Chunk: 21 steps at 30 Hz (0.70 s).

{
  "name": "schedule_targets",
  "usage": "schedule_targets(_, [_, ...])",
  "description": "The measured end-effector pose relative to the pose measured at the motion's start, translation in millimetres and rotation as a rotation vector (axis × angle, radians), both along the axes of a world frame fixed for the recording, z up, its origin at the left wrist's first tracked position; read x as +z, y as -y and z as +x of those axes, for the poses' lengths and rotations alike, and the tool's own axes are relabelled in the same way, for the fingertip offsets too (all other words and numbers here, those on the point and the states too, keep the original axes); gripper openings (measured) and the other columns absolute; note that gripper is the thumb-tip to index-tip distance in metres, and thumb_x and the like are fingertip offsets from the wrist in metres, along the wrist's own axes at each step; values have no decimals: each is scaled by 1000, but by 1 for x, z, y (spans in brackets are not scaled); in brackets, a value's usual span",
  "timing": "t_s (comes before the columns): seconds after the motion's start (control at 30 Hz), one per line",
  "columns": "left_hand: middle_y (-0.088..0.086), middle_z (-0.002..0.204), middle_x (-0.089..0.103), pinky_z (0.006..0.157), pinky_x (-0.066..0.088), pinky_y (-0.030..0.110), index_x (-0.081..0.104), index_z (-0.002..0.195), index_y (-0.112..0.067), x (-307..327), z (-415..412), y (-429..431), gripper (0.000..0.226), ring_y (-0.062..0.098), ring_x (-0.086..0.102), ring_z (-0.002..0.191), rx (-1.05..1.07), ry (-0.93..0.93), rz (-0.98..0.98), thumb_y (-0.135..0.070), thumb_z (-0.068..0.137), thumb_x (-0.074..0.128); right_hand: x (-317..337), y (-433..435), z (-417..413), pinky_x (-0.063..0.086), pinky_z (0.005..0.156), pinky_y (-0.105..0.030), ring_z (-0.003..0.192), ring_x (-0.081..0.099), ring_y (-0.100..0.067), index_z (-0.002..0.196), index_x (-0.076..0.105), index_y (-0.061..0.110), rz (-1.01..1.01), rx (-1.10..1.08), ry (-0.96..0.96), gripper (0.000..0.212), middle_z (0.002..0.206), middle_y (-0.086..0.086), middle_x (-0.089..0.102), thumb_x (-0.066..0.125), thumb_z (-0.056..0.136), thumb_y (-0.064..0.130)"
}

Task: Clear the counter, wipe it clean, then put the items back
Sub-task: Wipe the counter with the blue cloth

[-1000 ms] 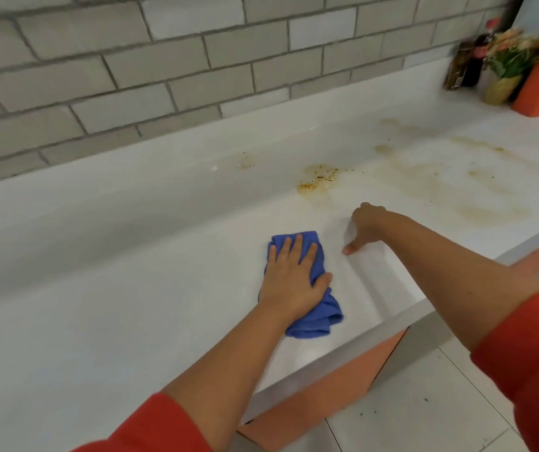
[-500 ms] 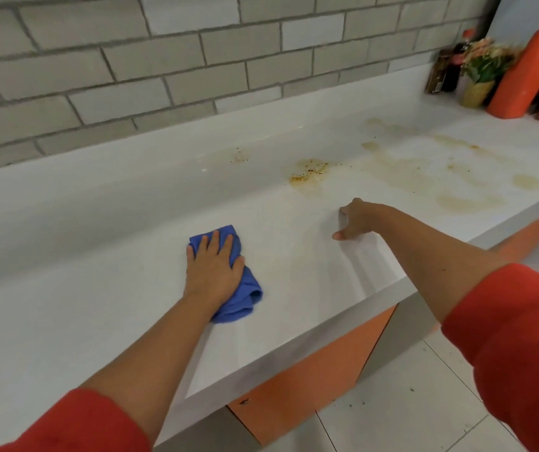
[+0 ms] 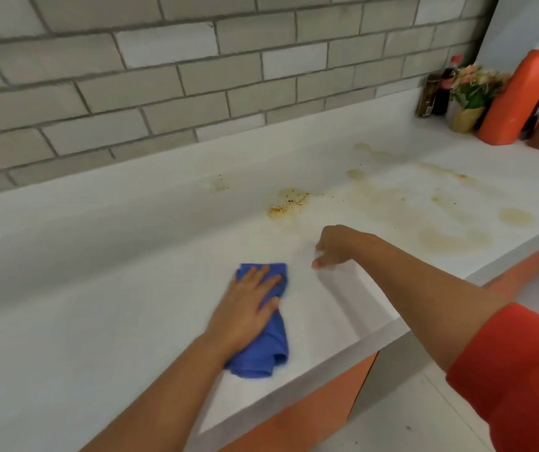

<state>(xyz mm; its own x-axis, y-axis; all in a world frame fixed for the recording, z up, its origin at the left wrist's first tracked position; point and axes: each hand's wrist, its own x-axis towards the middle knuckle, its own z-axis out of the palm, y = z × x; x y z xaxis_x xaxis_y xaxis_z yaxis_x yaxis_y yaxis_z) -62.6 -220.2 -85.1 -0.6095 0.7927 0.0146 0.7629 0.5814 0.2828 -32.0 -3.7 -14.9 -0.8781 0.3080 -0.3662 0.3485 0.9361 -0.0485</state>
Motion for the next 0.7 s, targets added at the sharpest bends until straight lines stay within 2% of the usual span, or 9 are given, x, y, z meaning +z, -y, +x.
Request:
schedule_targets(0.1, [0,157,14,119,2,34,25,147,-21,-3,-54,-17,50,18,10,145,251,-16,24,-39,100,28,-7,-16,13,40,94,-32,123,43,-29,136,47,15,-24,53,-20,45,135,-8,44,48,94,32])
schedule_targets(0.17, [5,156,19,118,10,40,28,146,-18,-6,-89,-30,48,22,17,143,369,-85,9,-31,101,30,-14,-21,16,38,96,-33,125,35,-29,144,35,21,-6,111,-18,49,138,-7,35,44,96,28])
schedule_targets(0.23, [8,154,22,116,15,45,28,145,-16,-6,-118,-44,48,25,22,140,435,-145,-46,-30,100,29,-19,-22,15,39,92,-33,125,33,-29,145,32,20,22,157,-24,50,138,-7,34,43,96,25])
schedule_targets(0.37, [4,158,9,117,5,49,17,149,-18,1,-148,-91,52,26,9,145,526,-54,-140,-34,101,24,-14,-45,9,33,103,-34,134,30,-28,148,26,19,-81,202,-24,50,146,-7,31,35,99,21])
schedule_targets(0.43, [3,159,4,118,2,49,12,150,-19,3,-152,-113,52,25,3,146,515,-30,-158,-36,101,21,-9,-61,5,33,105,-33,134,33,-26,147,30,17,-134,144,-44,50,147,-7,32,39,98,19])
schedule_targets(0.53, [2,159,6,118,2,45,15,150,-20,4,-131,-138,51,23,6,146,396,-60,-152,-35,101,22,-7,-73,1,41,93,-33,122,42,-27,134,43,6,-60,46,-96,38,134,-9,39,42,96,11])
schedule_targets(0.63, [-5,158,7,118,-2,36,17,149,-24,1,-83,-139,50,16,4,146,227,-32,-79,-38,101,25,-7,-71,-5,42,92,-33,120,46,-28,130,42,2,3,10,-91,34,130,-11,44,36,96,3])
schedule_targets(0.7, [-12,157,6,118,-5,30,17,148,-28,-1,-50,-122,56,10,0,146,124,-1,-46,-51,97,19,-4,-70,-10,42,90,-32,120,47,-28,130,42,1,11,3,-82,35,131,-12,46,35,95,1])
